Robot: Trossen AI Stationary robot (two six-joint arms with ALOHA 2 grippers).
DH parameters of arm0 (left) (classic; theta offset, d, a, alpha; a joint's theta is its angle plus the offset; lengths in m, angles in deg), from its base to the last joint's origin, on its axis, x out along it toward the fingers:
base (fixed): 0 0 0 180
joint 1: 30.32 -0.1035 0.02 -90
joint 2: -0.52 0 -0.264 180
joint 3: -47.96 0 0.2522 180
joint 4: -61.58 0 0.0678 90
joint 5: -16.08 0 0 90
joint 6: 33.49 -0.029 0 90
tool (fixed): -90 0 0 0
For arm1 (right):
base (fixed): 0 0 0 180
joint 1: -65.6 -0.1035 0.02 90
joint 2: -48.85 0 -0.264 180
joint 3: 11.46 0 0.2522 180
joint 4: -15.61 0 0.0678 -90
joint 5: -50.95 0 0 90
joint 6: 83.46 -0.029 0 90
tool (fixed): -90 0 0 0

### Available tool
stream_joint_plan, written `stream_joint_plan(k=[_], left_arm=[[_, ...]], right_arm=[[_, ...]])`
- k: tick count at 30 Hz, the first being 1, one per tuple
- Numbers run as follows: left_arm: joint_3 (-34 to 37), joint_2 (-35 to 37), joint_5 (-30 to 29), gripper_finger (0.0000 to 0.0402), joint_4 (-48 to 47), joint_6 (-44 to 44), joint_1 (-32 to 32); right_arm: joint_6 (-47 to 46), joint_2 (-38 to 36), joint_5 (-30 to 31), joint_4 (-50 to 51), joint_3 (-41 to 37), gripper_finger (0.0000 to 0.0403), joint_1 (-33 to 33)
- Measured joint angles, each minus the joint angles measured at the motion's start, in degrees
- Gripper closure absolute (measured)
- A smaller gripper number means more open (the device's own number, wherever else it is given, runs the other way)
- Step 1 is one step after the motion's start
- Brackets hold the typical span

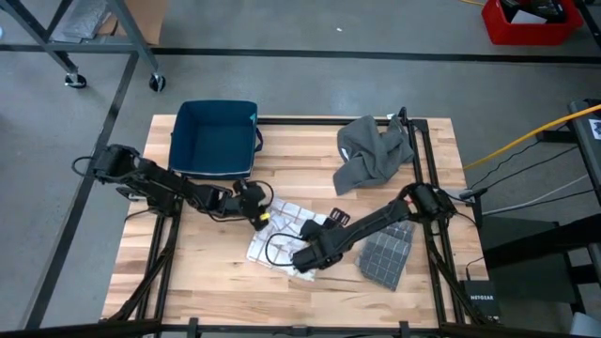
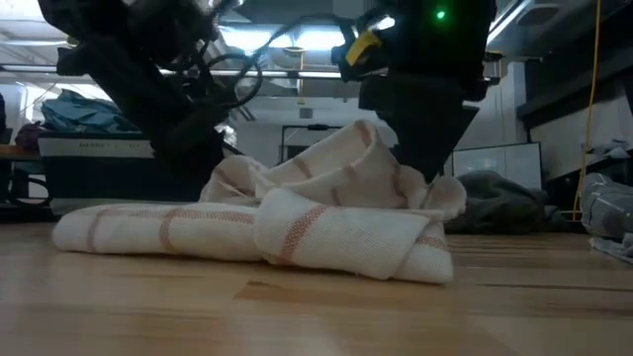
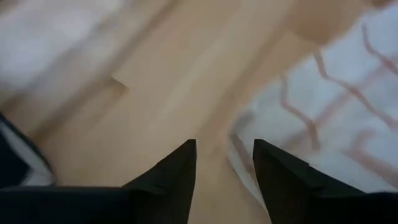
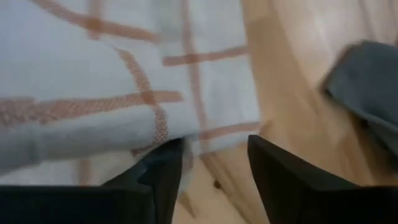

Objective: Fold towel
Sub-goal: Fold the white towel

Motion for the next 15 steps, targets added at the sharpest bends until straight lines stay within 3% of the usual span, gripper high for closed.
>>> stream_joint_plan(k=[6,10,15], left_arm=[[-1.43,4.76,0.46,0.0264,0.00,-4.25,-1.49],[-2.67,9.76,10.12,0.0274,0.38,-9.90,-1.25],[-2.67,13.98,24.92,0.0281,-1.57,-10.80,0.27]], right_arm=[[-0.31,0.00,0.76,8.77,2.73,0.0206,1.92],[-0.12,0.00,1.74,14.33,7.35,0.0206,1.70],[6.06,0.00,-1.29,9.94,13.64,0.0206,-0.36]])
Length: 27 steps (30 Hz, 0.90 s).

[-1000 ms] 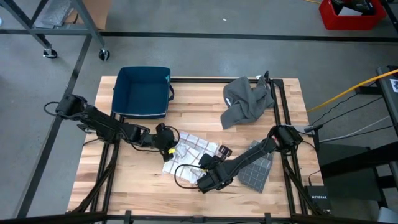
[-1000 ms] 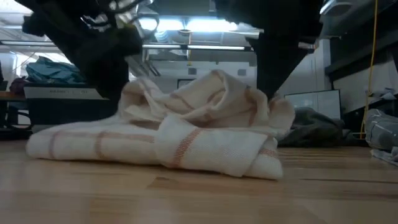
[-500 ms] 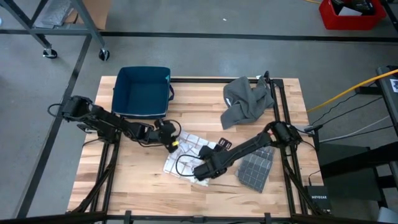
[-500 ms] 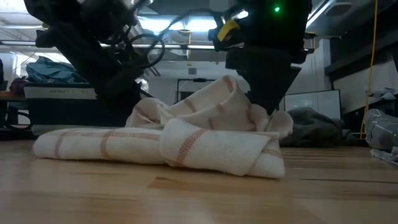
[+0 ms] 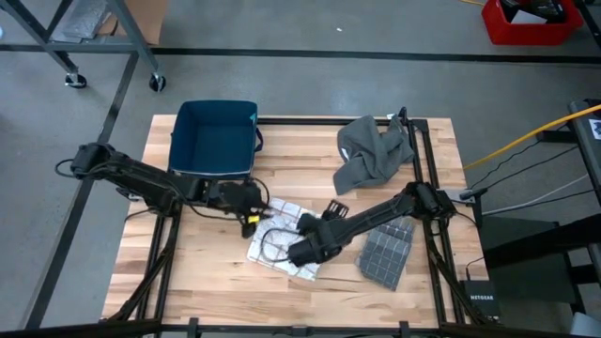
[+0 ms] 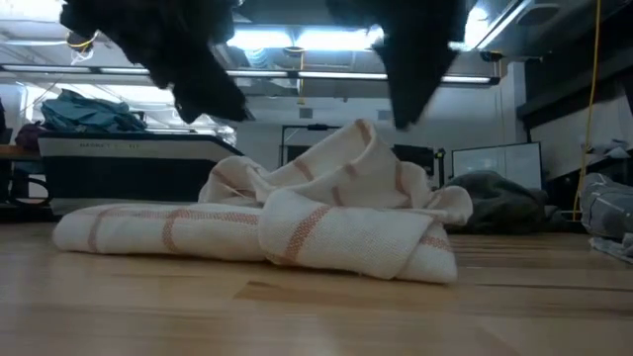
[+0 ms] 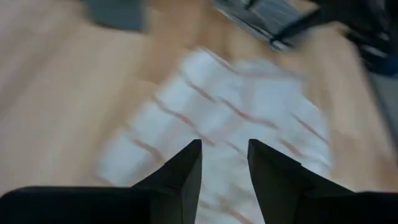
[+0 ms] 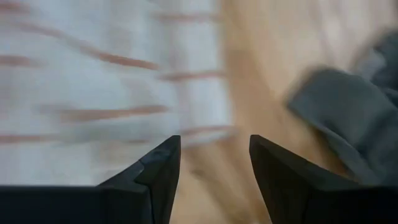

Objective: Fold towel
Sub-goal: Fold the white towel

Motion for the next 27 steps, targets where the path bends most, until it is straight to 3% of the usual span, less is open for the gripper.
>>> stream_joint_plan(k=[4,11,27], left_arm=[[0.02,0.31,4.89,0.0284,-2.77,-0.39,2.93],[0.04,-2.66,5.16,0.0284,-3.70,-5.05,7.31],[0.09,-16.77,4.12,0.0284,3.91,-10.55,7.09]], right_arm=[[7.66,0.02,-3.09,-9.86,2.01,0.0206,-2.76],[16.17,0.02,-2.89,-23.59,0.40,0.0205,-6.07],[15.54,0.04,-5.17,-30.22,-9.59,0.0205,-1.18]])
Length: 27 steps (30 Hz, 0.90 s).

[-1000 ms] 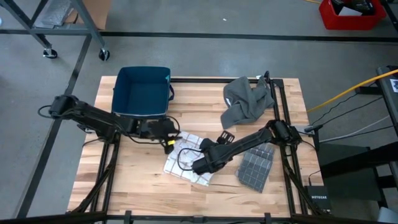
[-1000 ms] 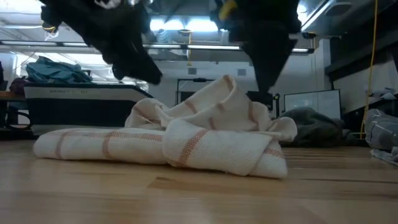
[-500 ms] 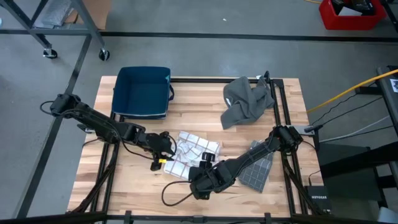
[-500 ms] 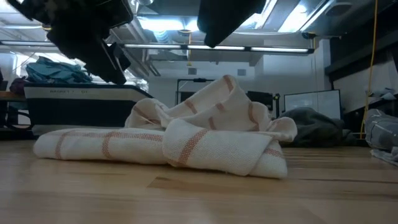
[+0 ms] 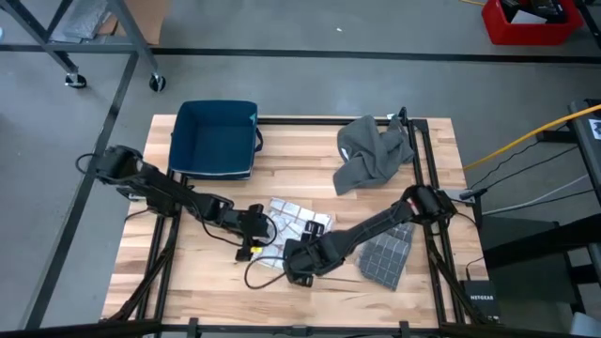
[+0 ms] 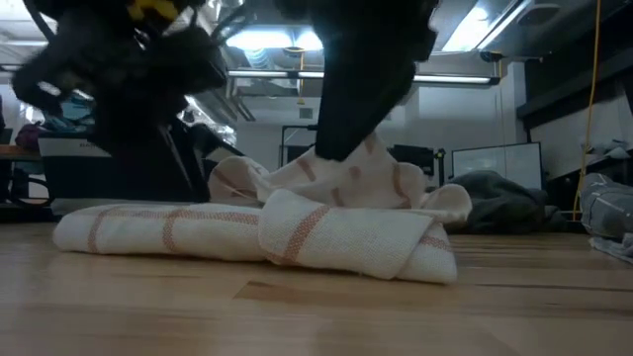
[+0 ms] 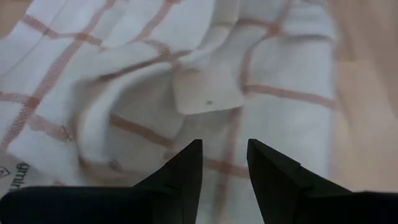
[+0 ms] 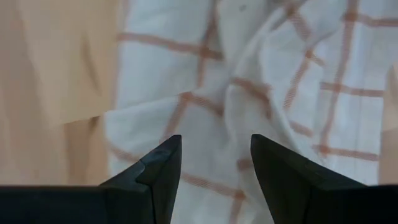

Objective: Fold towel
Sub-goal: Fold the white towel

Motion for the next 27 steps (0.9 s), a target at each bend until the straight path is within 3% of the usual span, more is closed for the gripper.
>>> stream_joint_plan(k=[8,18,23,27], left_arm=[[0.00,-5.81,-6.46,0.0284,6.17,-0.44,-4.22],[0.00,-3.39,-6.91,0.0284,10.55,-0.49,-10.02],[0.00,-3.39,-7.98,0.0284,10.84,-2.72,-14.46],[-0.04,-3.46,-8.43,0.0284,12.25,-4.28,-18.32]], right_arm=[[0.00,0.02,0.08,-0.68,-4.54,0.0205,5.26],[-1.43,0.00,1.63,0.32,-4.47,0.0205,10.15],[-7.21,0.00,7.25,6.92,-4.45,0.0205,11.09],[-13.88,0.00,7.63,15.83,-4.47,0.0205,12.02]])
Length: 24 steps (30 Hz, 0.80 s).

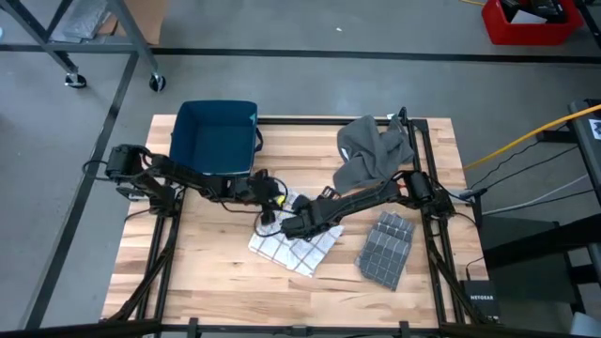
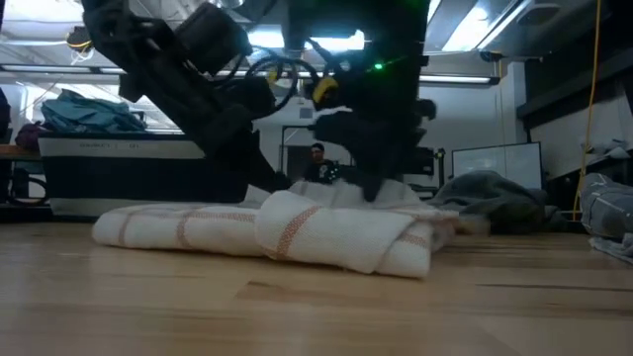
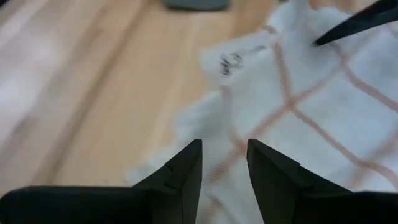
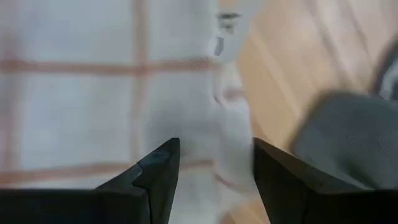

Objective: Fold towel
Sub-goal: Fold the white towel

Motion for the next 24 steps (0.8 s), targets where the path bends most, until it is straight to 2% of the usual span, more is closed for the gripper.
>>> stream_joint_plan(k=[5,9,15,20,24], left_arm=[[0.02,0.73,0.11,0.0284,-0.05,5.85,-2.06],[-0.01,4.23,4.39,0.0284,0.08,9.33,-1.01],[-0.01,12.23,11.36,0.0284,-2.34,8.94,2.93],[-0.01,15.16,11.63,0.0284,-5.24,9.41,6.32],[0.02,15.34,11.64,0.0284,-9.45,13.26,8.32]], right_arm=[[-3.38,-0.11,1.20,3.61,0.03,0.0205,-0.27],[-3.67,-0.46,3.48,4.62,2.11,0.0205,-2.29],[8.06,-0.59,5.40,6.60,8.05,0.0205,-5.43],[13.78,-0.61,2.02,4.85,10.26,0.0205,-7.37],[13.85,-0.61,-6.97,2.15,10.38,0.0205,-8.30]])
